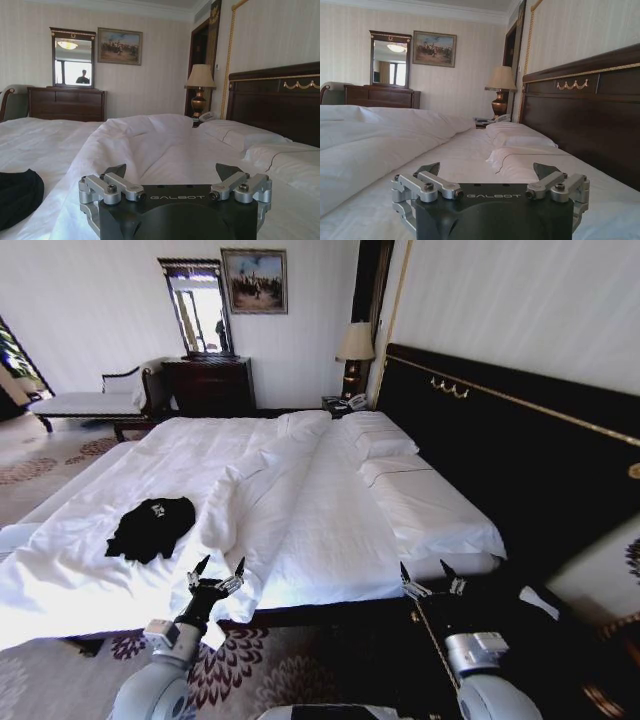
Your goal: Fold the clothes on the bed.
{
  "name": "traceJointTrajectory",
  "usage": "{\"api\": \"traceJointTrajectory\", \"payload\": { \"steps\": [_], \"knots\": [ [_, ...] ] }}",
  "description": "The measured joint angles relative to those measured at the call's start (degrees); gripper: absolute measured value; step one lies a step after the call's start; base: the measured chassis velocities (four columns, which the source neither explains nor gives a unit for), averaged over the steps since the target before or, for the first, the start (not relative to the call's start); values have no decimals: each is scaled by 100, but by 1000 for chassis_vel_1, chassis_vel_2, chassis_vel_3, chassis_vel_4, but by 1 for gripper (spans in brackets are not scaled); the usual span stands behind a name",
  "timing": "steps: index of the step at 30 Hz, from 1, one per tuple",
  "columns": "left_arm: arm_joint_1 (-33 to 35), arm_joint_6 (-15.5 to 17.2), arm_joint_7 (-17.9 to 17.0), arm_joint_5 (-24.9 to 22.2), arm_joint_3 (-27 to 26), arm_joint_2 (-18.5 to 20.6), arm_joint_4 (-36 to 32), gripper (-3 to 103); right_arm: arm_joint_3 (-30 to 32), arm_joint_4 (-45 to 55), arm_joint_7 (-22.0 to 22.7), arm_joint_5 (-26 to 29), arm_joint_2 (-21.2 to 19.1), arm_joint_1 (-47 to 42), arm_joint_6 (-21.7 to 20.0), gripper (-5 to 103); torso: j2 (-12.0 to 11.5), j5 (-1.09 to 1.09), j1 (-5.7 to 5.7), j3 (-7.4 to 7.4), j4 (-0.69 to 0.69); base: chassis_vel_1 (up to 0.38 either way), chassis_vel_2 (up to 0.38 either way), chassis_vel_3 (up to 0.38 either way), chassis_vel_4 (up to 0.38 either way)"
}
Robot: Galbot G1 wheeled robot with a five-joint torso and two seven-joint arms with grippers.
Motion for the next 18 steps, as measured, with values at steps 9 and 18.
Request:
{"api": "traceJointTrajectory", "payload": {
  "steps": [9, 18],
  "knots": [
    [22, -43, 27, 2, -20, 1, -33, 100, -16, 7, 1, -16, 17, -1, -9, 100, 0, 0, 0, 0, 0, -58, 133, 63, -138],
    [23, -220, 118, -75, 20, -3, -97, 100, -18, 17, 1, -28, 18, -7, -10, 100, 0, 0, 0, 0, 0, -50, 136, 48, -135]
  ]
}}
